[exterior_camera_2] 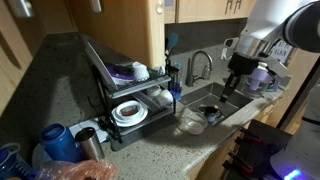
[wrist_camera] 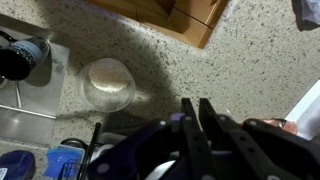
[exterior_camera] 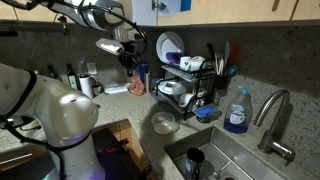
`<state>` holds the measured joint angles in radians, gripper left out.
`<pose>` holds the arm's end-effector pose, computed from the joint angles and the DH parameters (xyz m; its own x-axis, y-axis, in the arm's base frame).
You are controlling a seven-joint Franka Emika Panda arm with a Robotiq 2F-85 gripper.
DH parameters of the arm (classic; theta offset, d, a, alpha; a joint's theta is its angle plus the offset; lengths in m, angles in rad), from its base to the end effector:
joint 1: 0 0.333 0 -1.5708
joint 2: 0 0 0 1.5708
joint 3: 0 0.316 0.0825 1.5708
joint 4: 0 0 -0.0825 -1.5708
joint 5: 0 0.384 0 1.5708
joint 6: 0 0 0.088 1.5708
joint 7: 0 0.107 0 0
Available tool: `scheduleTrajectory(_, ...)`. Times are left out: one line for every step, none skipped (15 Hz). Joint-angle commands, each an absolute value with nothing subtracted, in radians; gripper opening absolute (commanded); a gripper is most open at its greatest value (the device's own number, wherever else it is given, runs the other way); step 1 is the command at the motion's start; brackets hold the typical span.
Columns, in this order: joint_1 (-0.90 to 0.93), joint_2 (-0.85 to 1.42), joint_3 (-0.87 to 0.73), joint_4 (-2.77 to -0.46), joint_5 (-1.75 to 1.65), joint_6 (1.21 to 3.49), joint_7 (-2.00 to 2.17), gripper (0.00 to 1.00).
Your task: Open the top cupboard door
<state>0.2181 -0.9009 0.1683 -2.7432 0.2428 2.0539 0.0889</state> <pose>0.2794 0.1280 0.4806 0.9708 0.1422 0.1933 0.1671 -0.9787 -0.1193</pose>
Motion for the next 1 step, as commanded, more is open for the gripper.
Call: scheduleTrajectory(0.218, -0.901, 0.168, -2.742, 0.241, 2.051, 0.089, 0.23)
